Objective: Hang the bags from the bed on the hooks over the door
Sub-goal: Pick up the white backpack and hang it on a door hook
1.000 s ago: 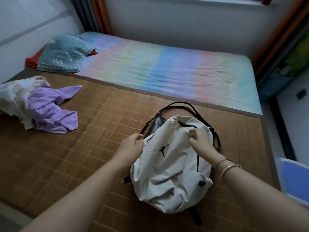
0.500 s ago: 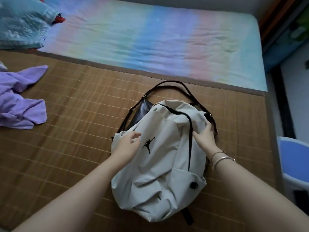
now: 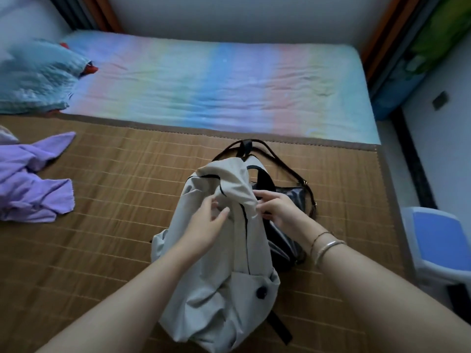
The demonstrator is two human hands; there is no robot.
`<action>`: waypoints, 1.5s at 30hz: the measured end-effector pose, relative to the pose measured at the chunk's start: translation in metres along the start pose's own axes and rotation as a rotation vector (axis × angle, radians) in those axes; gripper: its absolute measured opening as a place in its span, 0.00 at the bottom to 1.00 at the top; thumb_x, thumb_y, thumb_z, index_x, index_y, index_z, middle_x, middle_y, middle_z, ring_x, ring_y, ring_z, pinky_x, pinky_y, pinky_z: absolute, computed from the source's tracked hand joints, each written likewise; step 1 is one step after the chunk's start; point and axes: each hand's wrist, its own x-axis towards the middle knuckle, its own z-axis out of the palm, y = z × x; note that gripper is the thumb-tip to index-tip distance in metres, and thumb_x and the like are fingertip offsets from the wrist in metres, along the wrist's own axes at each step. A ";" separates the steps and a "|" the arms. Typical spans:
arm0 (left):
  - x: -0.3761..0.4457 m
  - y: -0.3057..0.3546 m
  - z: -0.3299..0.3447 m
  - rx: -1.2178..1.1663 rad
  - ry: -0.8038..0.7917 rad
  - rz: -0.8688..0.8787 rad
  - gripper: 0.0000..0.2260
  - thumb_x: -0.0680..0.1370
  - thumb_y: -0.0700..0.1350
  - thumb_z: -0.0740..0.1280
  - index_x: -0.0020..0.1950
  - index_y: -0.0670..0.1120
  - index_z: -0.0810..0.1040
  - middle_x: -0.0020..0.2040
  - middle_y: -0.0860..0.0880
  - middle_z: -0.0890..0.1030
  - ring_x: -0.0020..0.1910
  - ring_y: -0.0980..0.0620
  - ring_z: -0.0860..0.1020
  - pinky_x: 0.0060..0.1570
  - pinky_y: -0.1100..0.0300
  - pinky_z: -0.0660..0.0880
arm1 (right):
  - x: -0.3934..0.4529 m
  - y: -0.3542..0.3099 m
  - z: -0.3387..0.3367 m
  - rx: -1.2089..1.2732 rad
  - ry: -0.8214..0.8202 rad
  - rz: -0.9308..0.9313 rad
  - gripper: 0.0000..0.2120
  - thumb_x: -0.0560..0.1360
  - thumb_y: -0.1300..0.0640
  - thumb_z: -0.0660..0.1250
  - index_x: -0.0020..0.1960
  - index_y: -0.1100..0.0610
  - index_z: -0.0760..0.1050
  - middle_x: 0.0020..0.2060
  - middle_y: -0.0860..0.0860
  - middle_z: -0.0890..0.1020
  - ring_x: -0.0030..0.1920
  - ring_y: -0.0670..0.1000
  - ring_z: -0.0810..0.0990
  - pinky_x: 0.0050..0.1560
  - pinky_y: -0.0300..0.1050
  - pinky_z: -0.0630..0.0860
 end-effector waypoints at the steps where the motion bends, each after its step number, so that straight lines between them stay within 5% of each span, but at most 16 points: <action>1: -0.004 0.007 -0.005 -0.018 0.027 0.016 0.24 0.78 0.52 0.62 0.72 0.47 0.63 0.64 0.51 0.74 0.59 0.54 0.73 0.58 0.60 0.68 | -0.012 -0.007 0.007 -0.001 -0.051 -0.026 0.25 0.68 0.75 0.60 0.61 0.60 0.77 0.35 0.52 0.79 0.41 0.50 0.76 0.47 0.41 0.72; 3: -0.016 0.021 -0.020 -0.032 0.089 0.026 0.26 0.76 0.58 0.62 0.70 0.47 0.64 0.57 0.54 0.74 0.57 0.56 0.72 0.54 0.62 0.66 | -0.041 -0.026 0.021 -0.007 -0.131 -0.093 0.24 0.70 0.76 0.59 0.63 0.63 0.74 0.36 0.53 0.76 0.38 0.49 0.76 0.41 0.36 0.74; 6: -0.030 0.037 -0.041 -0.013 0.191 -0.001 0.29 0.72 0.66 0.61 0.61 0.46 0.71 0.50 0.54 0.76 0.52 0.53 0.74 0.45 0.61 0.68 | -0.075 -0.045 0.034 -0.019 -0.253 -0.143 0.23 0.71 0.76 0.58 0.64 0.65 0.74 0.34 0.52 0.75 0.37 0.48 0.75 0.44 0.39 0.72; 9: -0.044 0.050 -0.068 -0.081 0.201 -0.041 0.34 0.69 0.70 0.61 0.59 0.42 0.74 0.53 0.48 0.78 0.54 0.49 0.75 0.49 0.57 0.69 | -0.118 -0.059 0.050 -0.094 -0.362 -0.179 0.22 0.71 0.74 0.60 0.62 0.62 0.76 0.33 0.50 0.74 0.36 0.47 0.74 0.48 0.42 0.71; 12: -0.060 0.057 -0.097 -0.147 0.119 0.027 0.28 0.68 0.67 0.66 0.49 0.43 0.81 0.48 0.46 0.81 0.49 0.46 0.79 0.51 0.51 0.76 | -0.160 -0.064 0.073 -0.113 -0.368 -0.218 0.20 0.69 0.72 0.62 0.59 0.61 0.77 0.31 0.49 0.76 0.34 0.47 0.74 0.44 0.41 0.69; 15: -0.085 0.068 -0.111 -0.246 0.002 0.168 0.19 0.71 0.57 0.69 0.38 0.40 0.76 0.36 0.42 0.76 0.37 0.46 0.76 0.40 0.51 0.74 | -0.201 -0.070 0.091 -0.166 -0.211 -0.232 0.16 0.71 0.73 0.61 0.55 0.60 0.77 0.34 0.52 0.76 0.34 0.47 0.76 0.38 0.38 0.75; 18: -0.123 0.085 -0.109 -0.302 -0.169 0.290 0.12 0.74 0.50 0.69 0.42 0.42 0.75 0.35 0.39 0.73 0.32 0.45 0.74 0.31 0.56 0.71 | -0.240 -0.076 0.098 -0.302 0.137 -0.356 0.10 0.73 0.67 0.64 0.53 0.58 0.71 0.43 0.53 0.76 0.43 0.51 0.77 0.45 0.41 0.77; 22: -0.187 0.113 -0.091 -0.330 -0.386 0.485 0.09 0.76 0.44 0.67 0.40 0.41 0.73 0.35 0.40 0.73 0.30 0.48 0.72 0.27 0.62 0.69 | -0.297 -0.062 0.081 -0.581 0.681 -0.527 0.23 0.68 0.58 0.72 0.57 0.54 0.63 0.53 0.52 0.71 0.53 0.51 0.73 0.49 0.41 0.75; 27: -0.267 0.167 -0.054 -0.386 -0.712 0.633 0.13 0.76 0.44 0.67 0.45 0.32 0.76 0.38 0.40 0.77 0.37 0.47 0.76 0.36 0.61 0.74 | -0.396 -0.033 0.039 -0.682 0.983 -0.473 0.35 0.68 0.53 0.73 0.70 0.55 0.61 0.66 0.55 0.68 0.66 0.55 0.68 0.67 0.54 0.67; 30: -0.321 0.190 -0.029 -0.360 -0.890 0.705 0.12 0.76 0.43 0.67 0.49 0.33 0.78 0.41 0.40 0.80 0.41 0.47 0.79 0.43 0.59 0.76 | -0.456 -0.008 0.008 -0.665 1.073 -0.452 0.33 0.71 0.54 0.71 0.71 0.59 0.62 0.69 0.57 0.68 0.70 0.57 0.66 0.70 0.55 0.65; 33: -0.381 0.211 0.003 -0.269 -1.035 0.793 0.07 0.76 0.44 0.66 0.46 0.41 0.81 0.39 0.46 0.82 0.38 0.53 0.80 0.39 0.65 0.76 | -0.531 0.023 -0.019 -0.516 1.176 -0.438 0.30 0.72 0.57 0.71 0.71 0.59 0.64 0.70 0.55 0.69 0.72 0.52 0.65 0.70 0.52 0.65; 36: -0.430 0.223 0.037 -0.182 -1.122 0.851 0.09 0.76 0.46 0.66 0.48 0.42 0.83 0.40 0.47 0.82 0.39 0.53 0.80 0.37 0.61 0.75 | -0.598 0.056 -0.039 -0.364 1.096 -0.355 0.26 0.71 0.65 0.68 0.68 0.56 0.69 0.67 0.52 0.73 0.68 0.48 0.69 0.62 0.44 0.69; 39: -0.486 0.231 0.084 -0.127 -1.218 0.887 0.07 0.76 0.48 0.66 0.43 0.47 0.82 0.36 0.52 0.82 0.33 0.60 0.80 0.32 0.65 0.75 | -0.671 0.104 -0.051 -0.316 1.023 -0.188 0.30 0.64 0.54 0.73 0.65 0.46 0.68 0.63 0.45 0.78 0.63 0.46 0.75 0.63 0.49 0.71; 41: -0.535 0.233 0.123 -0.087 -1.304 0.906 0.11 0.75 0.49 0.66 0.47 0.42 0.82 0.41 0.47 0.82 0.39 0.55 0.79 0.39 0.60 0.74 | -0.727 0.141 -0.057 -0.244 1.072 -0.116 0.33 0.62 0.52 0.74 0.64 0.48 0.66 0.59 0.46 0.78 0.61 0.49 0.77 0.63 0.50 0.72; 45: -0.635 0.228 0.199 -0.053 -1.452 0.928 0.15 0.74 0.46 0.66 0.51 0.35 0.80 0.45 0.40 0.80 0.45 0.46 0.78 0.46 0.54 0.72 | -0.840 0.196 -0.059 -0.176 1.248 -0.113 0.14 0.67 0.60 0.69 0.50 0.59 0.70 0.42 0.56 0.77 0.44 0.53 0.78 0.44 0.43 0.73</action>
